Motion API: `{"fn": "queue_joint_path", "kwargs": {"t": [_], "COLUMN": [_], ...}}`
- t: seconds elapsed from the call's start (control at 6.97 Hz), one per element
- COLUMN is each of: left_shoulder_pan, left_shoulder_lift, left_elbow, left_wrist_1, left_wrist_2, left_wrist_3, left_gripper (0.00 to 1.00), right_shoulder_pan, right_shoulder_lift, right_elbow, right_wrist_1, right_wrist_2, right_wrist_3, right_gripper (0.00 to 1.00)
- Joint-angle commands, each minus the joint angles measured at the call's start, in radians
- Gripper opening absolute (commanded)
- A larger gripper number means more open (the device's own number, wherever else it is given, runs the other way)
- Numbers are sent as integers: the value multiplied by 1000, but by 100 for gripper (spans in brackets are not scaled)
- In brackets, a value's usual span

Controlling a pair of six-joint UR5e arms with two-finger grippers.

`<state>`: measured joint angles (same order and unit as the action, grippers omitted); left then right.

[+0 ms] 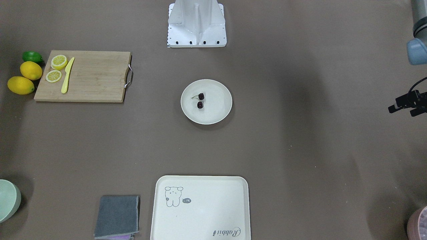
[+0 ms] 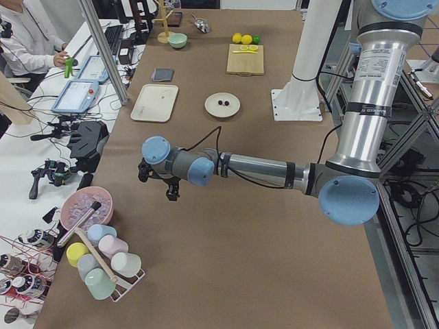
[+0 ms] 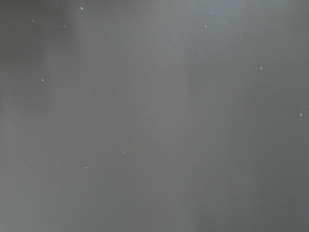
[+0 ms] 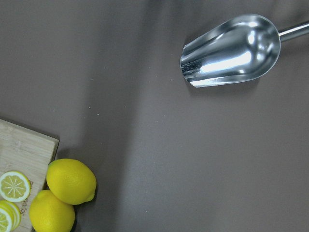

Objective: Place red cherry on plate

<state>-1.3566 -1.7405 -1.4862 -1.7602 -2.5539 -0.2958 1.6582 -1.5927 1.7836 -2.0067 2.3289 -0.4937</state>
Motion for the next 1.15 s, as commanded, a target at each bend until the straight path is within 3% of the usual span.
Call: {"fn": "queue_joint_path", "kwargs": {"t": [0.0, 0.14, 0.57, 1.0], "left_shoulder_pan": [-15, -22, -25, -99], "left_shoulder_lift": [-13, -10, -8, 21], "left_elbow": [72, 72, 64, 55], "left_wrist_1": [-2, -5, 1, 1], "left_wrist_2": [4, 26, 23, 64], "left_wrist_3": [6, 13, 43, 43], "left_gripper": [98, 98, 98, 98], "right_shoulder_pan": [14, 17, 15, 18], "right_shoulder_lift": [-4, -9, 6, -1], "right_elbow": [-52, -61, -325, -323], "right_wrist_1": [6, 38, 398, 440], "right_wrist_2": [-13, -16, 13, 15], "right_wrist_3": [3, 0, 26, 98], "right_gripper": [100, 100, 100, 100]}}
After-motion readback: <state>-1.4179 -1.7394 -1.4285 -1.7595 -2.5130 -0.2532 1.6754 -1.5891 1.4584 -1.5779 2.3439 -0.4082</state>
